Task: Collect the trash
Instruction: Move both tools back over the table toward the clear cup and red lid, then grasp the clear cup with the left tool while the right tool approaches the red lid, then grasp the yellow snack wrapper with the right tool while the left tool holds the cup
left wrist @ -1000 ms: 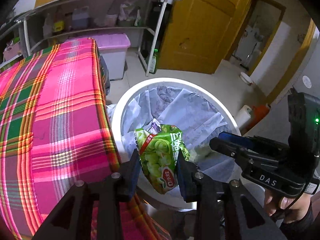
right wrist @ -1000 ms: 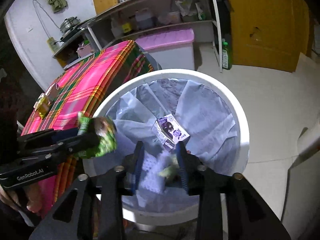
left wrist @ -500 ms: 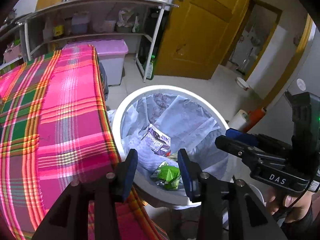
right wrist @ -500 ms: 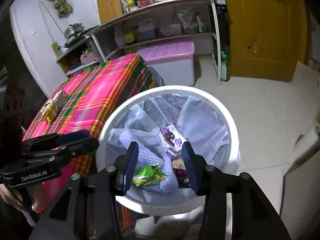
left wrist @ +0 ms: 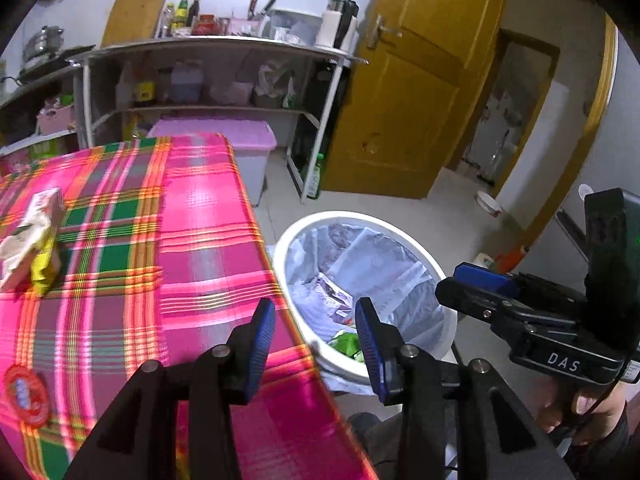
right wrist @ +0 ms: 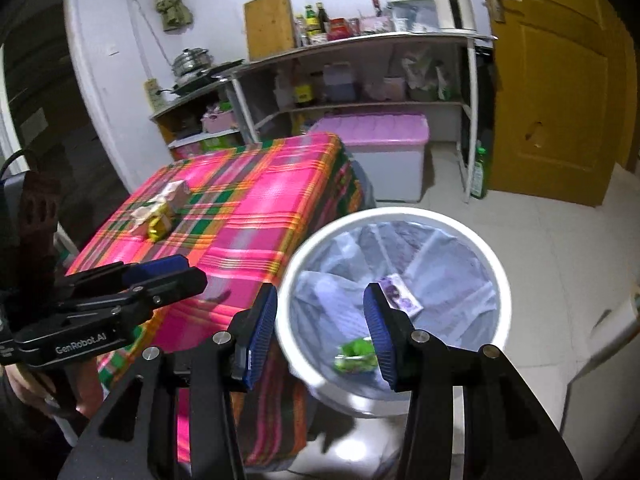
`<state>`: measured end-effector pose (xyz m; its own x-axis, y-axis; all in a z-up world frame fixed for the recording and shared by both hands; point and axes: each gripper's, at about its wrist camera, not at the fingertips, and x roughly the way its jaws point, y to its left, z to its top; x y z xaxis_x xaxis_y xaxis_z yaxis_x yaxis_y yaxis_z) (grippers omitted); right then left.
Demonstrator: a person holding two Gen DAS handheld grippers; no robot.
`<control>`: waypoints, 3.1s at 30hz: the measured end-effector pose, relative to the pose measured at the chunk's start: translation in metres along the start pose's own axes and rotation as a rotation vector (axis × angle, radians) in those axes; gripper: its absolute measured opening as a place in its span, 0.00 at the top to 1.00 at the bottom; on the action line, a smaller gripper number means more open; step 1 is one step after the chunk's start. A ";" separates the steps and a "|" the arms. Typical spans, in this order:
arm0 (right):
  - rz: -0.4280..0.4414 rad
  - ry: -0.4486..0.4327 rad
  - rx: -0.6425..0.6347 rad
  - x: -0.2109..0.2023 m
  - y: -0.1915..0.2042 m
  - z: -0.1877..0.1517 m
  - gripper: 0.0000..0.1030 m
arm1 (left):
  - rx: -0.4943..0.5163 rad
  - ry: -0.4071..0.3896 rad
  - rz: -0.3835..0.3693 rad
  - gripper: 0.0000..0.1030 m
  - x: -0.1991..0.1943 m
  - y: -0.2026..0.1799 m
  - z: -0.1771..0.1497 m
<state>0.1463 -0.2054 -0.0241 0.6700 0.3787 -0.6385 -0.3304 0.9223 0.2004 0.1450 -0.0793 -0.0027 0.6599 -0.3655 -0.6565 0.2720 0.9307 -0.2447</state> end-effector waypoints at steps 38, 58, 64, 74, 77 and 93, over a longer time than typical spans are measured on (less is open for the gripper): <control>0.197 0.057 -0.188 0.037 0.111 0.005 0.46 | -0.322 -0.064 0.387 0.45 -0.083 0.179 -0.071; 0.253 0.153 -0.209 0.112 0.169 0.045 0.44 | -0.351 -0.075 0.359 0.60 -0.077 0.198 -0.078; 0.257 0.208 -0.232 0.152 0.194 0.052 0.44 | -0.354 -0.109 0.350 0.60 -0.091 0.205 -0.076; 0.259 0.263 -0.220 0.211 0.220 0.064 0.44 | -0.354 -0.135 0.353 0.60 -0.101 0.221 -0.074; 0.262 0.271 -0.205 0.223 0.224 0.068 0.45 | -0.355 -0.131 0.358 0.60 -0.099 0.226 -0.073; 0.280 0.239 -0.183 0.216 0.224 0.067 0.76 | -0.337 -0.128 0.383 0.61 -0.102 0.221 -0.069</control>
<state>0.2619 0.0878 -0.0675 0.3713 0.5646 -0.7371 -0.6051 0.7493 0.2691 0.0897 0.1654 -0.0387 0.7540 0.0223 -0.6566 -0.2321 0.9440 -0.2344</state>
